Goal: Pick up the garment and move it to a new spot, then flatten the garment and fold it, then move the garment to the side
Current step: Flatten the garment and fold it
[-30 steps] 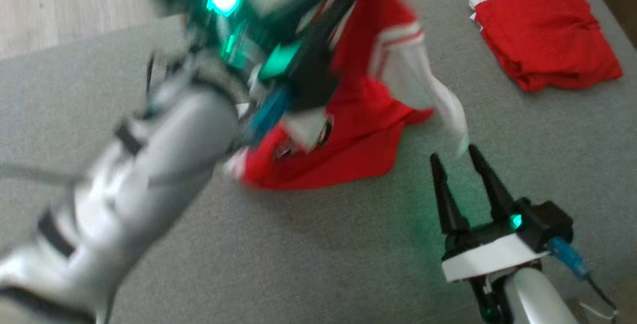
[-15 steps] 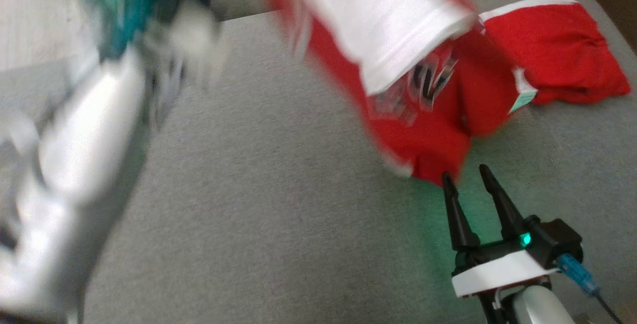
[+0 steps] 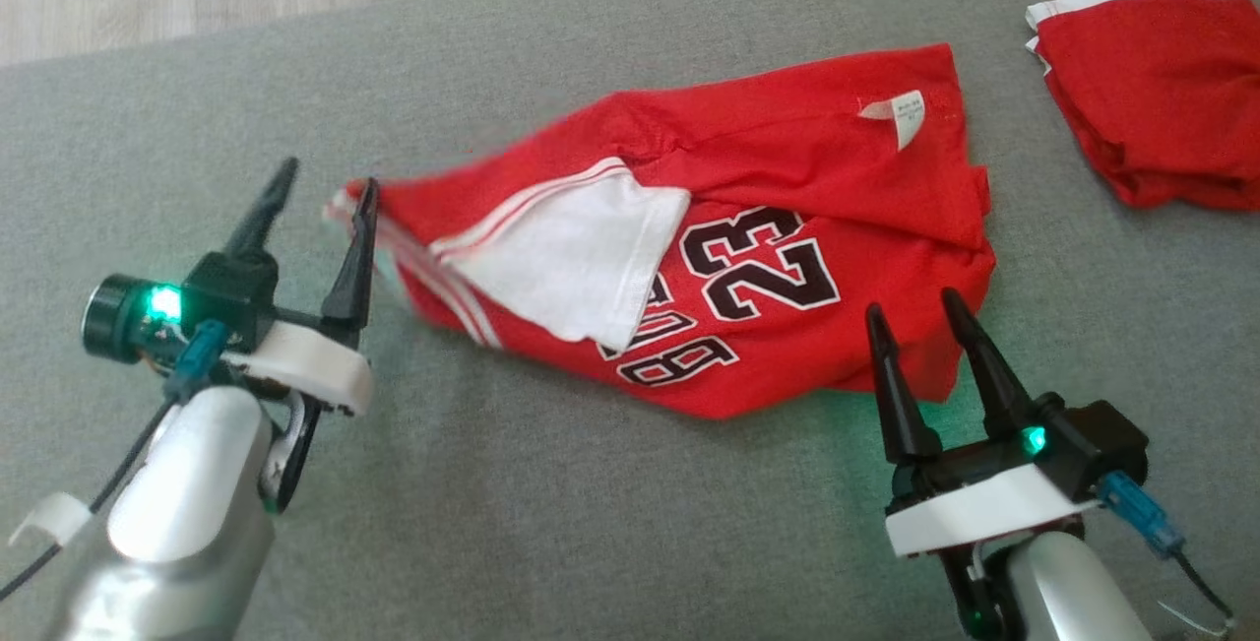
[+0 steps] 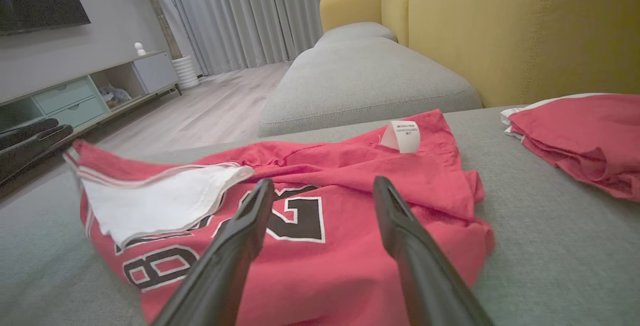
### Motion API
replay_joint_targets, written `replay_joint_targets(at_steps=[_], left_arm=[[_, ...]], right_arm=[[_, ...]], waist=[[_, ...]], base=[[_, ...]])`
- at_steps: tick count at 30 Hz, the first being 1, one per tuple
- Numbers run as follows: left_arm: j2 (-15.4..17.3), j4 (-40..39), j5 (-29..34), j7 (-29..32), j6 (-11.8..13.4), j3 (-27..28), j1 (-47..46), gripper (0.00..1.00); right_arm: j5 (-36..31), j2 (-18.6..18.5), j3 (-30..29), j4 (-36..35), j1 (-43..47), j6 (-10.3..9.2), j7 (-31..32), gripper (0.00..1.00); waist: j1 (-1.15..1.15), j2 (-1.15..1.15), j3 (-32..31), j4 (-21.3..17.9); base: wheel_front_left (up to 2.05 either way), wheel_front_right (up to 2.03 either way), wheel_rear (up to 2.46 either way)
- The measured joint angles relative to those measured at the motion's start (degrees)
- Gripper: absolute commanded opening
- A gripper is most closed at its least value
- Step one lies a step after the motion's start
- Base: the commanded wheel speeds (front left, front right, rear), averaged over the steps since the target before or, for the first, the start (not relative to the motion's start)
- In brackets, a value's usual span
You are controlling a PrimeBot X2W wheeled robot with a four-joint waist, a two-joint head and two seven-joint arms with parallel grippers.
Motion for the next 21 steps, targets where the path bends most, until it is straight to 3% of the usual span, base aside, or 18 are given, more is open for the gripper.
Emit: replay_joint_targets(at_steps=[4,7,12,17,21], left_arm=[[-1.93,-0.32,0.43,-1.56,3.08,1.41,0.07,1.00],[-4.38,-4.23,-1.51,-2.08,3.54,2.05,1.94,1.00],[-8.20,-10.99,-2.40,-2.37,2.21,-1.82,8.98,1.00],[-11.70,-14.05,-6.78,2.85,-1.90,-6.79,13.73,1.00],[-12.66,-14.57,-10.38,7.72,-4.37,-8.86,14.40,1.00]], right_arm=[[0.00,0.00,0.12,0.04,0.11,0.00,0.00,1.00],[0.01,-0.02,0.04,0.04,0.21,0.00,0.00,1.00],[0.01,-0.21,-0.38,0.03,0.69,0.00,0.00,1.00],[0.00,-0.65,-0.41,-0.03,0.65,0.00,0.00,1.00],[0.00,-0.93,-0.33,-0.07,0.53,0.00,0.00,1.00]], waist=[[0.00,0.00,0.06,0.14],[0.00,0.00,0.06,0.18],[0.00,0.00,0.19,0.50],[0.00,0.00,0.74,0.82],[0.00,0.00,1.29,0.82]], base=[[0.00,0.00,0.00],[0.00,0.00,0.00],[0.00,0.00,0.00],[0.00,0.00,0.00],[0.00,0.00,0.00]])
